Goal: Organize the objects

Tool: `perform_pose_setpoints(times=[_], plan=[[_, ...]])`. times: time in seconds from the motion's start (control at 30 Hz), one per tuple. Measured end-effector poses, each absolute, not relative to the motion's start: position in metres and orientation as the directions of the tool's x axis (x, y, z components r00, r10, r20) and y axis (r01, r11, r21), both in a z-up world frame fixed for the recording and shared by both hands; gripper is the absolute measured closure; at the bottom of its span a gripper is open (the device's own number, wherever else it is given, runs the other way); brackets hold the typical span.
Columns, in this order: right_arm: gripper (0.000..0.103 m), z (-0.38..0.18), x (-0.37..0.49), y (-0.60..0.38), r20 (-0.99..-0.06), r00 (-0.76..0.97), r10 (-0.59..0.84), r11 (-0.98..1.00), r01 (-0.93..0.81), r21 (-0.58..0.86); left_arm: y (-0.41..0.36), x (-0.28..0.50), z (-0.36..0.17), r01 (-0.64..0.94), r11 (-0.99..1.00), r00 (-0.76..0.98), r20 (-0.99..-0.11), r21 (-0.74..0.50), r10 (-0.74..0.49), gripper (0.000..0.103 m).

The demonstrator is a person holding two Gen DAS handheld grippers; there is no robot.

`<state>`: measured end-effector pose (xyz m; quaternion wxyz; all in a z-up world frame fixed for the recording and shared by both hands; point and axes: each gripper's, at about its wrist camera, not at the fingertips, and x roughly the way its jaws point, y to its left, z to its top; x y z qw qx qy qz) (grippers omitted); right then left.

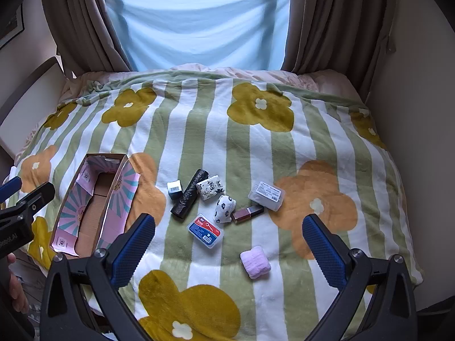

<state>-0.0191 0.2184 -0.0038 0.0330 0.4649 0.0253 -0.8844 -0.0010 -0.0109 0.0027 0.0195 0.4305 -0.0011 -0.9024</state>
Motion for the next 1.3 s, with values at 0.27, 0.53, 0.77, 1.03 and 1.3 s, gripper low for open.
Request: perform_pose_setpoints(times=[0.27,0.53,0.77,1.03,1.3], plan=[[0.0,-0.0032,-0.0223,0.2196,-0.822,-0.569,-0.034,-0.996,0.084,-0.017,-0.0108,-0.0003,0.0021,0.042,-0.999,-0.63,-0.775,0.022,-0.044,0.001],[0.0,-0.0036,-0.0215,0.2188,-0.82,-0.571,-0.032,-0.996,0.084,-0.019,-0.011,0.0006,0.0012,0.043,-0.999,-0.631,-0.775,0.023,-0.045,0.001],[0.0,-0.003,-0.0216,0.2187,-0.82,-0.572,-0.031,-0.996,0.084,-0.021,-0.0108,-0.0007,0.0014,0.046,-0.999,-0.629,-0.776,0.024,-0.048,0.001],[0.0,-0.0002,-0.0236,0.2194,-0.82,-0.571,-0.035,-0.996,0.083,-0.015,-0.0106,0.0005,0.0004,0.051,-0.998,-0.629,-0.776,0.022,-0.049,0.001],[0.0,0.0022,-0.0246,0.2207,-0.819,-0.572,-0.037,-0.997,0.082,-0.012,-0.0099,0.0028,-0.003,0.052,-0.998,-0.629,-0.776,0.02,-0.048,0.001]])
